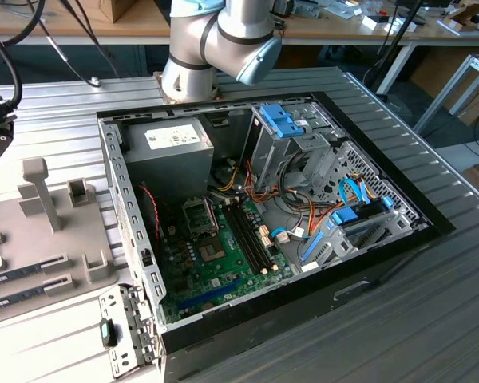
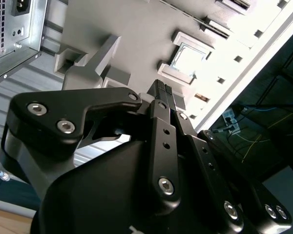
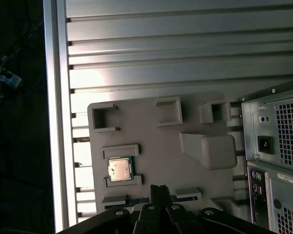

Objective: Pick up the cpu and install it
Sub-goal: 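Reach for the cpu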

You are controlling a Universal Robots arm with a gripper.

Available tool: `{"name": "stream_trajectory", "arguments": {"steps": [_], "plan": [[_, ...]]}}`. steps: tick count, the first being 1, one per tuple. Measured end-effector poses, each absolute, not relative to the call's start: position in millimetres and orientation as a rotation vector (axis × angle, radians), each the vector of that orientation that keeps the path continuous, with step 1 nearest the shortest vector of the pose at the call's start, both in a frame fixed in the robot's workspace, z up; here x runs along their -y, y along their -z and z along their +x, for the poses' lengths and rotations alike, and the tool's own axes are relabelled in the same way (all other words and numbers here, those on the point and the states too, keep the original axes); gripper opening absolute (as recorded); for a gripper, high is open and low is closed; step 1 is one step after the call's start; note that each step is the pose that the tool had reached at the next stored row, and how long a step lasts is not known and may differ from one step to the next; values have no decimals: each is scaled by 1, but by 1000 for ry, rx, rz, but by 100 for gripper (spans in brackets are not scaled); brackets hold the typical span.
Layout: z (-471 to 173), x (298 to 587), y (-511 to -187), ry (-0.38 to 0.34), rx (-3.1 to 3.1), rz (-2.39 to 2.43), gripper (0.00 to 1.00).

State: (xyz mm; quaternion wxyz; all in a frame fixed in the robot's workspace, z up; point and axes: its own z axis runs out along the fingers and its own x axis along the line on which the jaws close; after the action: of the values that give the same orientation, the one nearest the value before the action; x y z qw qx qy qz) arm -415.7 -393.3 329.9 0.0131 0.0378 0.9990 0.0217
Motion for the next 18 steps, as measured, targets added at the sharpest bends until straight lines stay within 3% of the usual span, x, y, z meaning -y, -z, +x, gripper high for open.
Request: {"name": "stream_trajectory", "arguments": {"steps": [18], "plan": [[-421,393,-323,-68,-3113,118,11]]}}
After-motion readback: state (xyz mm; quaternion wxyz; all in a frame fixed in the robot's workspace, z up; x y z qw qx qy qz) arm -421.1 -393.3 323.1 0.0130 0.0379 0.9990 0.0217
